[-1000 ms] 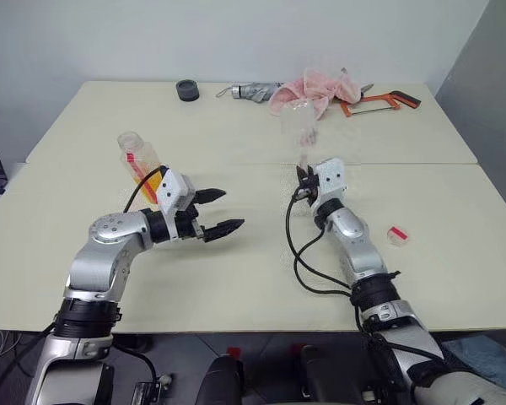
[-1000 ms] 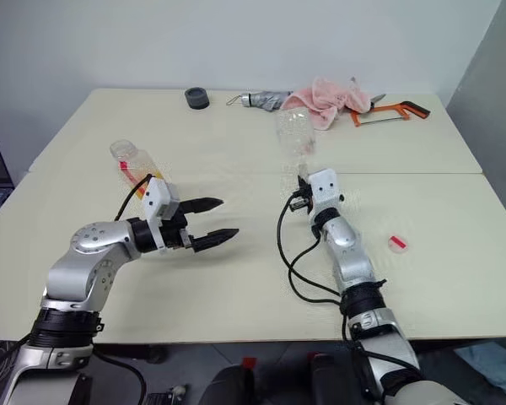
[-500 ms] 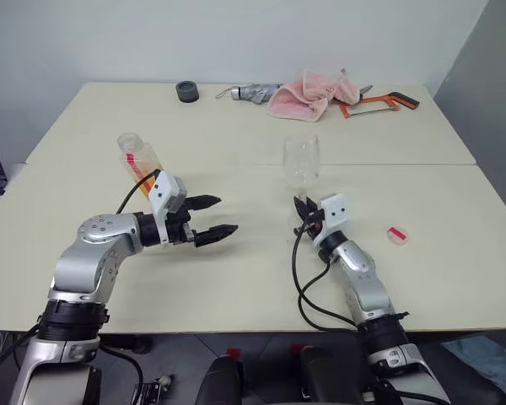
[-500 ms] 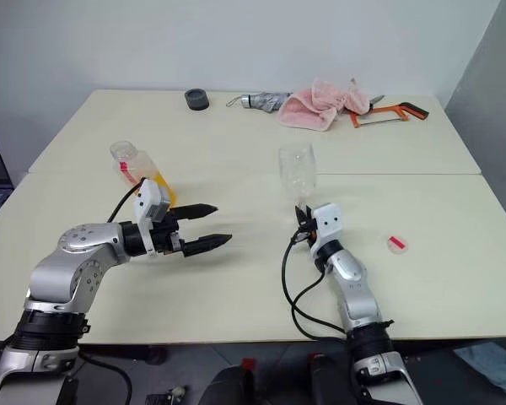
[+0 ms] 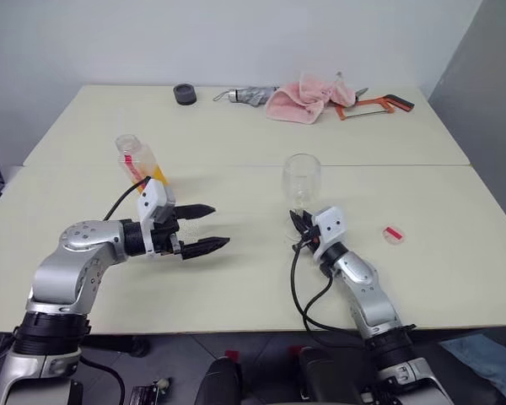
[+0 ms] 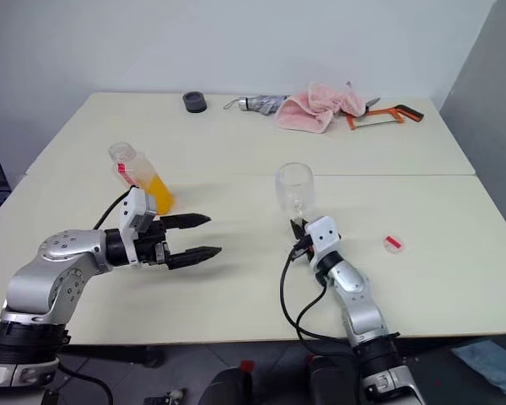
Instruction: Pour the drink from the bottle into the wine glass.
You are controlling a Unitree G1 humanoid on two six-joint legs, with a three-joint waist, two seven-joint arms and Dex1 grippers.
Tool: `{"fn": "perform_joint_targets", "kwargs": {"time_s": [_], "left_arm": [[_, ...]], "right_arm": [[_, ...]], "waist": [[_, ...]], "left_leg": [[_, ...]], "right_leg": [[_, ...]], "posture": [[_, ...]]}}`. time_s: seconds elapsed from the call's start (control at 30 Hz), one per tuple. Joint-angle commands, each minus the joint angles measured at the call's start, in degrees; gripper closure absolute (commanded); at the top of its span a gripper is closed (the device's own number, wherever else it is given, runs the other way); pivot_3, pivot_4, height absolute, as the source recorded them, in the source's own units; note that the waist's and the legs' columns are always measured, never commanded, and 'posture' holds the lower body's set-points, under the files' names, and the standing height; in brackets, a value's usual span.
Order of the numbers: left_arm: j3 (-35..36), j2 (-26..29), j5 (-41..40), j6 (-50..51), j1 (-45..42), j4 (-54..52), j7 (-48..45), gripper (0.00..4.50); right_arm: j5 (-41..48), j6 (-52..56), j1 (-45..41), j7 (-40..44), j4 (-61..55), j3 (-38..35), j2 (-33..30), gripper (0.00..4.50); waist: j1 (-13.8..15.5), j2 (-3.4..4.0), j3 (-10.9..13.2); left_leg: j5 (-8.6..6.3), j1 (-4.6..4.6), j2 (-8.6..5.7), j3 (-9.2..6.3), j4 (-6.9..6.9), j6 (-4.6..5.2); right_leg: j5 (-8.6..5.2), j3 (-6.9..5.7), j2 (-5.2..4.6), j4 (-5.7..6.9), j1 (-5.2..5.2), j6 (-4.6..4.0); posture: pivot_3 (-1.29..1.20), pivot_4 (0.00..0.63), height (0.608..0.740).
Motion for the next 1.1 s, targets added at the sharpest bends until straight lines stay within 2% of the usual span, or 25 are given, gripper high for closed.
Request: {"fn": "perform_joint_targets", "kwargs": {"time_s": [0.03,0.2,0.47,0.63,0.93,1.1], "left_arm": [[3.5,0.2,-1.1,-1.3,0.6,-2.4,1.5,0.00],[5.9,0.4,-1.9,-0.4,2.2,-4.2,3.6,0.00],[6.9,0.9,-2.5,0.3,1.6,-5.4,5.1,0.00],[7.2,1.2,-3.4,1.4,1.1,-7.0,5.9,0.00],[7.2,1.3,-4.9,3.0,-0.9,-8.4,6.6,0.00],[6.8,1.3,-5.0,3.2,-1.5,-8.9,6.7,0.00]], "right_arm": [[1.1,-2.1,-2.5,2.4,2.4,1.0,1.3,4.37],[2.6,-5.9,-10.0,4.4,8.8,0.2,3.8,4.37],[1.9,-14.2,-21.9,4.9,30.4,-1.3,6.9,4.37],[2.1,-16.5,-23.2,6.0,35.6,-1.8,7.7,4.37],[2.8,-15.6,-21.5,8.0,34.9,-2.0,8.1,4.37],[3.0,-15.2,-20.8,8.0,33.8,-2.2,8.1,2.69]], "waist": [[-0.2,0.00,0.0],[-0.5,0.05,0.1],[-0.2,0.06,0.1],[-0.1,0.06,0.1],[-0.1,0.06,0.1],[-0.1,0.06,0.1]], "left_leg": [[0.00,0.00,0.01,0.01,0.00,0.00],[0.00,-0.04,0.06,0.01,-0.02,0.00],[0.00,-0.15,0.00,-0.06,-0.01,-0.01],[0.00,-0.19,0.01,-0.06,-0.01,-0.01],[0.00,-0.17,0.00,-0.08,-0.01,-0.01],[0.00,-0.17,0.00,-0.09,-0.02,-0.01]], "right_leg": [[0.00,0.01,0.01,0.00,0.00,0.00],[0.01,0.02,0.02,0.02,-0.09,-0.02],[0.01,-0.06,-0.06,0.00,-0.10,-0.02],[0.02,-0.04,-0.15,-0.01,-0.10,-0.01],[0.02,-0.06,-0.12,0.00,-0.10,-0.01],[0.01,-0.07,-0.12,0.00,-0.10,-0.01]], "posture": [[0.00,0.150,0.740],[0.00,0.150,0.740],[0.00,0.150,0.740],[0.00,0.150,0.740],[0.00,0.150,0.740],[0.00,0.150,0.740]]}}
